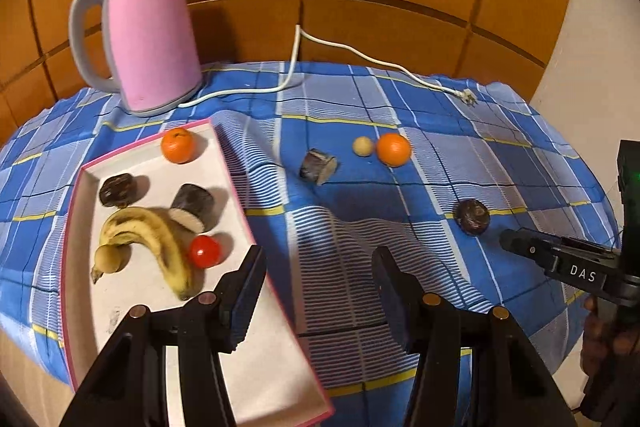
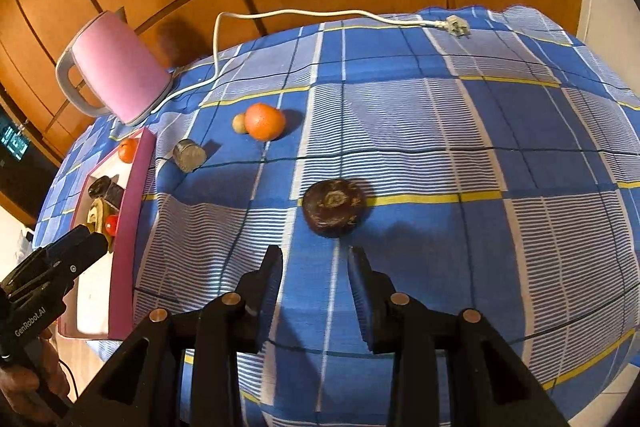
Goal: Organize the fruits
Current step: 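Reach the left tool to the dark cut wooden piece and grasp it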
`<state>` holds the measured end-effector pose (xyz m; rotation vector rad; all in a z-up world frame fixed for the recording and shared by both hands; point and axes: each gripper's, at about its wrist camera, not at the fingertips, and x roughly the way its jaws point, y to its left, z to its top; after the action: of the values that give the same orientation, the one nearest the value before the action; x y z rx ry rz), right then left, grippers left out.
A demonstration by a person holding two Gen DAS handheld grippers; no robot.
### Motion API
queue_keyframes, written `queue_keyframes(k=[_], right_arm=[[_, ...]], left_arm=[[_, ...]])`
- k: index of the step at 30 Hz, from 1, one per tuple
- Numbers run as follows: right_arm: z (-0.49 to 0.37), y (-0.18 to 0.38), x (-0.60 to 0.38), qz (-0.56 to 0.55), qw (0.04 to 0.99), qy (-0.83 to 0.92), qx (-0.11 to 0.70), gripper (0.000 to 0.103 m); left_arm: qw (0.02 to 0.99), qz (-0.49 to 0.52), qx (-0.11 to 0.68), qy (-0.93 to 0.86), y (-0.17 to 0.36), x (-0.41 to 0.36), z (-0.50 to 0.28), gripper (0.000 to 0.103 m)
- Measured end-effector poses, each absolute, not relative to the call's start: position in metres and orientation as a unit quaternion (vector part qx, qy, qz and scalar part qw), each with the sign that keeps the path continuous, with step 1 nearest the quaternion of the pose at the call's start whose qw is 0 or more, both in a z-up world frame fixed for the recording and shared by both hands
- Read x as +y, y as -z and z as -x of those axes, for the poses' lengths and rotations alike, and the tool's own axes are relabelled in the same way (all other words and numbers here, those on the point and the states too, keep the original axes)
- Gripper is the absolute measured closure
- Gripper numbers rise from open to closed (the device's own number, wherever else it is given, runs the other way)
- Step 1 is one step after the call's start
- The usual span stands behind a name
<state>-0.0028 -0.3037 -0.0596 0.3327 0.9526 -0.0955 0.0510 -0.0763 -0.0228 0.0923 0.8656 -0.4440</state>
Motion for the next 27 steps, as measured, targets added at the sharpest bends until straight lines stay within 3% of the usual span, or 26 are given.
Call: queue_keyframes(k=[14, 27], right_arm=[[0.005, 0.065, -0.318, -0.168, 0.871, 0.060, 0.457, 0.069], [0.007, 0.067, -0.333, -0.177, 0.870, 0.072, 0.455, 0.069]], left_arm=[[0.867, -0.025, 0.440, 0.233, 0.016, -0.072, -0.093, 0.047], [0.853, -0.086, 0.455, 0.242, 0.032, -0.108, -0.126, 0.047]])
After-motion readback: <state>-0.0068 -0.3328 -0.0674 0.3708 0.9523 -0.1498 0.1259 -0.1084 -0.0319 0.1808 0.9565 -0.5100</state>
